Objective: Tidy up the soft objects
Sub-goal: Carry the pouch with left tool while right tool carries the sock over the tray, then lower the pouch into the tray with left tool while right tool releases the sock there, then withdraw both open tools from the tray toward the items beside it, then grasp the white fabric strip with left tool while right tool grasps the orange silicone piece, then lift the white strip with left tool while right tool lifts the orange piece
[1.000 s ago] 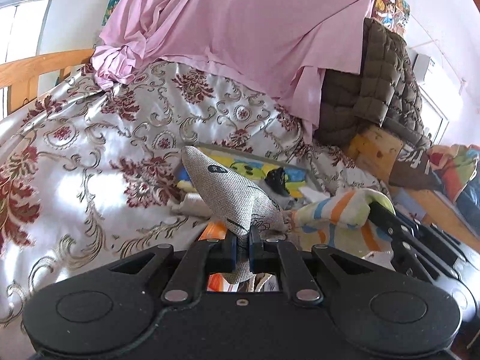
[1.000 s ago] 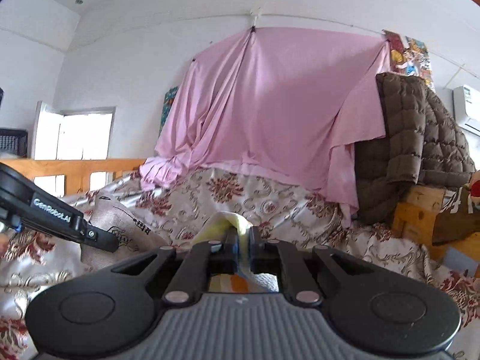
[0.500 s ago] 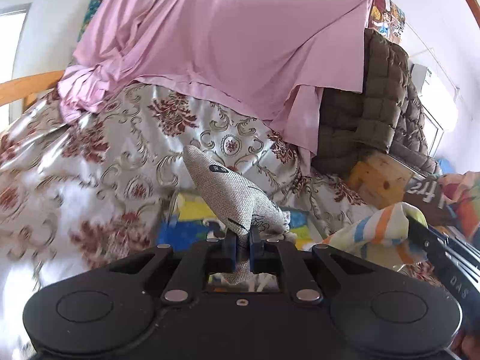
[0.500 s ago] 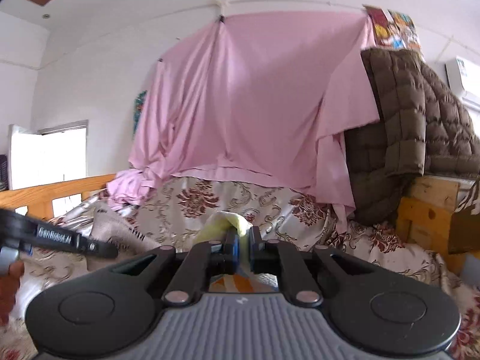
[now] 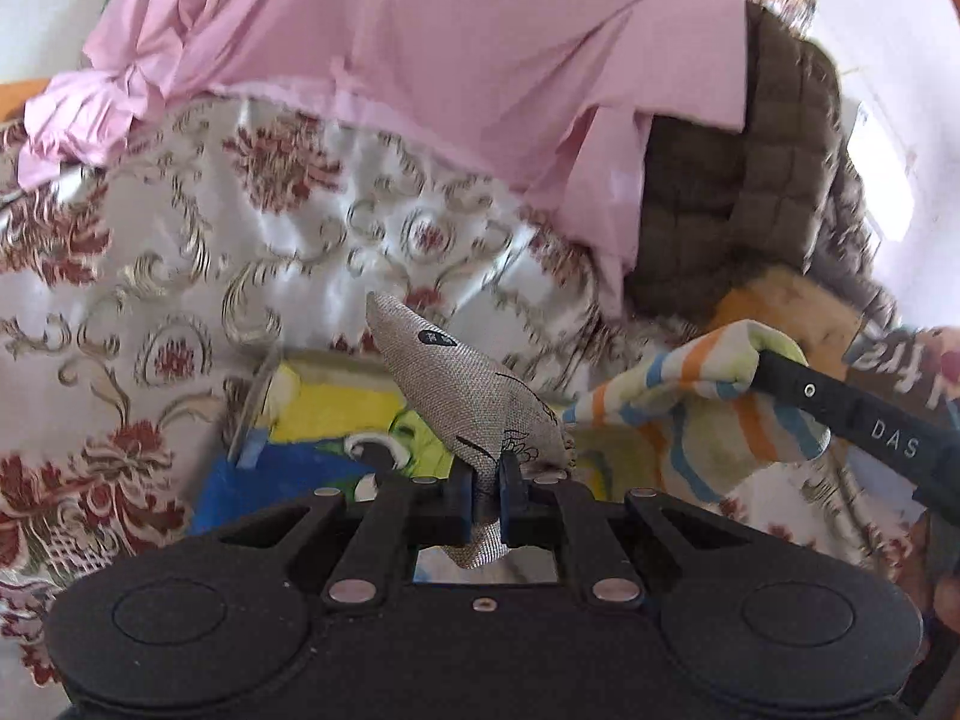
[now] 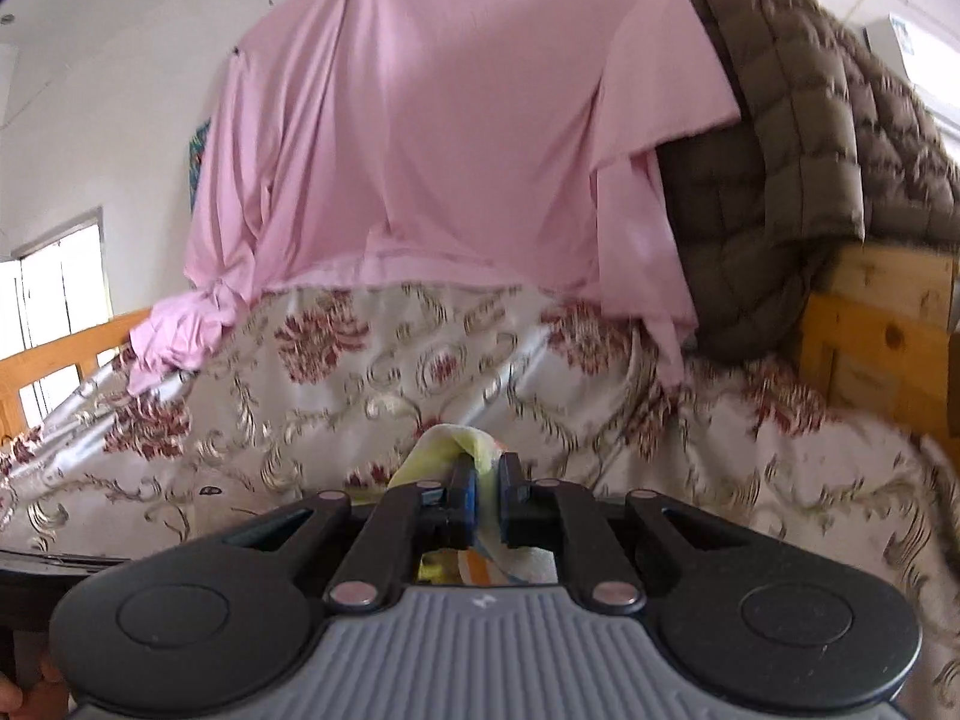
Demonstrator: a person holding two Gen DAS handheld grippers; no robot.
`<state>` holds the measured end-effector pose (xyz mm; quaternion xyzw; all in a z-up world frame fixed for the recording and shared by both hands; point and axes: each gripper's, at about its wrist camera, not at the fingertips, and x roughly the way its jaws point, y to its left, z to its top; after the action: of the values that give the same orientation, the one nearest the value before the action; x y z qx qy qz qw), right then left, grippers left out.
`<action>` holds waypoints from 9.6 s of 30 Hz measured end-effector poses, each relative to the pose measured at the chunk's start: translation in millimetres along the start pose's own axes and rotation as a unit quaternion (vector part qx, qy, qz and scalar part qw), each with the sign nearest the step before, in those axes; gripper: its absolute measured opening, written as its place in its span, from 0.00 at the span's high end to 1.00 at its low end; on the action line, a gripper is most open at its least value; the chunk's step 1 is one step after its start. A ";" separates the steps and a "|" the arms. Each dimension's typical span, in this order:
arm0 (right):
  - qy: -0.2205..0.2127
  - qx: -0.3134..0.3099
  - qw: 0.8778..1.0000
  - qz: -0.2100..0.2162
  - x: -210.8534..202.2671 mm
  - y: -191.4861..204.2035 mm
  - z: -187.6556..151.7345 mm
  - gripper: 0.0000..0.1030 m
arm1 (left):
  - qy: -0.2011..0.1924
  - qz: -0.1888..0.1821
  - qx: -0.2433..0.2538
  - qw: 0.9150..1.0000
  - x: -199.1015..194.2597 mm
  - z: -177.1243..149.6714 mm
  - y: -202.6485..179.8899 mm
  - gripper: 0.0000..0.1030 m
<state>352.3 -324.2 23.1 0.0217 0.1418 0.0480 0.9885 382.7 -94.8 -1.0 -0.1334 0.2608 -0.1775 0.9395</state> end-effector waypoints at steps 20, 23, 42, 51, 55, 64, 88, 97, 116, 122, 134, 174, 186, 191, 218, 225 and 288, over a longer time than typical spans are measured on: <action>0.118 0.017 0.993 -0.007 9.3 5.2 -43.2 0.67 | 0.108 0.067 -0.034 0.991 23.1 -17.5 31.3 0.80; 0.112 0.006 0.994 -0.011 -2.4 7.4 -41.3 0.58 | 0.104 0.070 -0.035 0.991 15.9 -19.7 27.3 0.66; 0.012 0.042 0.999 -0.003 -164.7 28.6 -11.6 0.02 | -0.032 0.055 0.028 0.998 -144.8 -26.5 -19.4 0.19; -0.019 0.049 0.999 -0.012 -233.8 49.5 -14.4 0.00 | -0.081 0.041 0.032 0.995 -221.8 -37.7 -34.3 0.04; -0.026 0.058 0.998 -0.029 -255.9 54.3 -25.8 0.00 | -0.096 0.041 0.048 0.993 -247.9 -48.8 -37.1 0.01; -0.013 0.069 0.996 -0.057 -274.5 66.7 -75.6 0.00 | -0.076 0.059 0.057 0.994 -272.0 -90.8 -23.0 0.01; 0.090 0.076 0.992 -0.048 -250.6 71.7 -132.1 0.00 | -0.004 0.094 0.080 0.992 -257.3 -162.3 -2.0 0.01; 0.114 0.059 0.991 -0.040 -241.7 79.9 -139.9 0.00 | -0.001 0.115 0.073 0.991 -254.9 -161.7 6.5 0.01; 0.119 0.055 0.991 0.004 -230.4 90.6 -145.3 0.00 | -0.004 0.139 0.052 0.989 -255.6 -153.8 16.2 0.01; 0.113 0.050 0.992 0.019 -229.4 95.1 -145.0 0.00 | -0.005 0.145 0.041 0.989 -255.0 -151.2 21.1 0.01; 0.115 0.043 0.992 0.041 -229.3 99.9 -146.1 0.00 | -0.001 0.155 0.006 0.988 -244.5 -143.7 26.8 0.01; 0.099 0.102 0.980 0.139 -107.8 88.5 -138.5 0.00 | 0.045 0.056 0.222 0.972 -87.9 -66.2 48.3 0.01; 0.114 0.148 0.972 0.146 -99.0 91.5 -135.7 0.00 | 0.081 0.014 0.283 0.956 -54.7 -59.0 44.6 0.18; 0.111 0.161 0.970 0.144 -97.9 90.6 -133.6 0.00 | 0.094 -0.006 0.315 0.944 -50.9 -62.5 40.5 0.33; 0.323 -0.124 0.911 0.226 20.6 111.7 -62.9 0.01 | 0.091 -0.048 0.273 0.957 -61.7 -73.6 66.7 0.66; 0.345 -0.131 0.905 0.209 35.6 123.7 -66.6 0.13 | 0.106 -0.064 0.258 0.958 -68.0 -71.2 76.7 0.68; 0.326 -0.158 0.908 0.211 27.5 118.3 -95.7 0.64 | 0.081 -0.067 0.301 0.948 -50.4 -71.3 53.9 0.68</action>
<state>341.0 -201.0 -69.7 -0.1225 0.4389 0.2813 0.8446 318.2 -37.2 -56.2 0.1529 0.2609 -0.3201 0.8978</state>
